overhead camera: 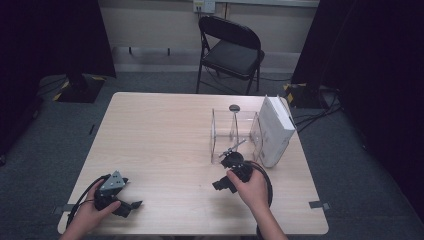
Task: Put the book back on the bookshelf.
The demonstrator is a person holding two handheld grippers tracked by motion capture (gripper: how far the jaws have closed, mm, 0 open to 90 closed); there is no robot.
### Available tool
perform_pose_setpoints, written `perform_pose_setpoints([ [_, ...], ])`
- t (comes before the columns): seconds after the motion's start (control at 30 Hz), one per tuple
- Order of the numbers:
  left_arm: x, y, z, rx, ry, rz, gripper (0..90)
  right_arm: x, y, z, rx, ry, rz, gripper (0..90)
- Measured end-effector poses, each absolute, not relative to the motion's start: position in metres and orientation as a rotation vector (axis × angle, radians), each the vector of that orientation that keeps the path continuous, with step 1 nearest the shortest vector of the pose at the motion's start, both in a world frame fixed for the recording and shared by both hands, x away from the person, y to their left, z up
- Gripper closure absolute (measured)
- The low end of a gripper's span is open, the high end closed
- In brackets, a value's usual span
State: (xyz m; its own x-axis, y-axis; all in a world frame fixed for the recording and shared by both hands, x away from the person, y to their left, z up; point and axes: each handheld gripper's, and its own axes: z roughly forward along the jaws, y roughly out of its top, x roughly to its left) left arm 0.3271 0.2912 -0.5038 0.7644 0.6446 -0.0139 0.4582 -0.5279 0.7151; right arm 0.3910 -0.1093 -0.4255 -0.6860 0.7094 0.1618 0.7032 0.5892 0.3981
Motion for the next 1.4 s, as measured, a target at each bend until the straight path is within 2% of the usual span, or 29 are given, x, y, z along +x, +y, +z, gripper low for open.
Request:
perform_pose_setpoints([
  [1.0,0.327,0.291,-0.504,2.223,0.819,0.327,0.0,0.381,-0.07,-0.468,1.13,2.866,0.756,18.8],
  [1.4,0.327,0.291,-0.504,2.222,0.818,0.327,0.0,0.373,-0.06,-0.475,1.0,2.815,0.79,13.8],
])
